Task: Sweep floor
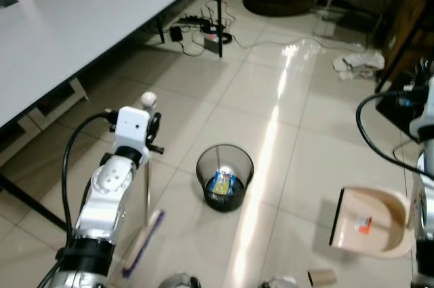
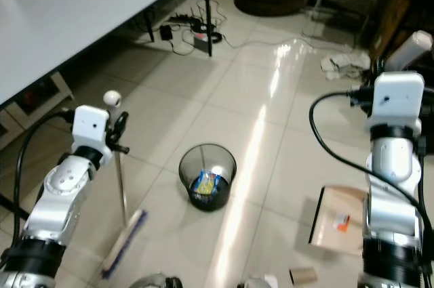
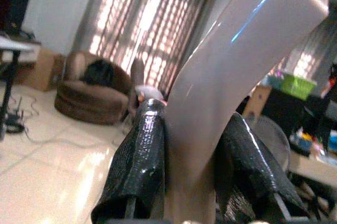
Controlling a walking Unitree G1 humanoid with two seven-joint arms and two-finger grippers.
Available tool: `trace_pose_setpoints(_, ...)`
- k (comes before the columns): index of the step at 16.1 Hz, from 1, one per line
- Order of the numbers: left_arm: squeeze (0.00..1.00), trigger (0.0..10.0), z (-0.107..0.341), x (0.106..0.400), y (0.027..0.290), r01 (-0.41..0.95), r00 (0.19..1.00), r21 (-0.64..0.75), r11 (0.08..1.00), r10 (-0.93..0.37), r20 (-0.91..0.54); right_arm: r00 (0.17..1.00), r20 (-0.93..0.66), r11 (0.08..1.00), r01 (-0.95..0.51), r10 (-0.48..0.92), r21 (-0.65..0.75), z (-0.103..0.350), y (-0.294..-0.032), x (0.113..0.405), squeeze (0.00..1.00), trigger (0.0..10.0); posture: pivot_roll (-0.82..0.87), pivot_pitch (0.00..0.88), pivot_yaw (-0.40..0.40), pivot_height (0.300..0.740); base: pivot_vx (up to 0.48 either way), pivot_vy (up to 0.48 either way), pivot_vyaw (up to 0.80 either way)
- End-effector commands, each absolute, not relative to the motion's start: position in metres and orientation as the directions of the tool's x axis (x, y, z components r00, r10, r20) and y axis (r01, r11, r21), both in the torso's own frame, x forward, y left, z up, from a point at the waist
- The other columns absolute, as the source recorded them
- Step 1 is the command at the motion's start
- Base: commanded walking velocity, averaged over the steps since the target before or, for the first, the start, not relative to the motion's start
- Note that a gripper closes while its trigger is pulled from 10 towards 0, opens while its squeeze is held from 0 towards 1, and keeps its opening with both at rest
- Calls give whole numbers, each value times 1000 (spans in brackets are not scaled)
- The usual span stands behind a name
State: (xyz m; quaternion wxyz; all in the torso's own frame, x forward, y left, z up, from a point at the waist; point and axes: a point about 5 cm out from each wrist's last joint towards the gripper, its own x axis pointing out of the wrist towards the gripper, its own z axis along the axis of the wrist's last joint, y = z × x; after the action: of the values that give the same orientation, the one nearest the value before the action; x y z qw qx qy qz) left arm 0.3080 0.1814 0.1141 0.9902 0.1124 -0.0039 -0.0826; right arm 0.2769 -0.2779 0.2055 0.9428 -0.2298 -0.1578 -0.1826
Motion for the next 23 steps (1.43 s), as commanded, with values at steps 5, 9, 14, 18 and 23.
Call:
trace_pose_setpoints(5,0,10000,116,305,171,184,983,186,965,-186,-10,882,352,850,426,-313,-310,198,-261,279,0,10000,-44,65,80,740,-291,0,0)
trace_pose_setpoints(9,0,10000,116,299,168,189,982,190,963,-190,-13,933,245,949,296,-263,-112,173,-232,275,0,10000,-23,87,61,740,-308,0,0)
trace_pose_setpoints(14,0,10000,121,302,169,195,980,203,960,-198,-3,942,220,956,279,-253,-92,166,-222,272,0,10000,-27,81,69,740,-246,0,0)
trace_pose_setpoints(18,0,10000,121,303,168,179,984,134,975,-178,-16,965,145,971,229,-218,-65,154,-215,273,0,10000,-21,83,58,740,0,0,0)
trace_pose_setpoints(23,0,10000,120,299,161,216,976,176,960,-215,-28,976,114,979,192,-183,-68,148,-207,278,0,10000,-12,70,43,740,0,-244,0)
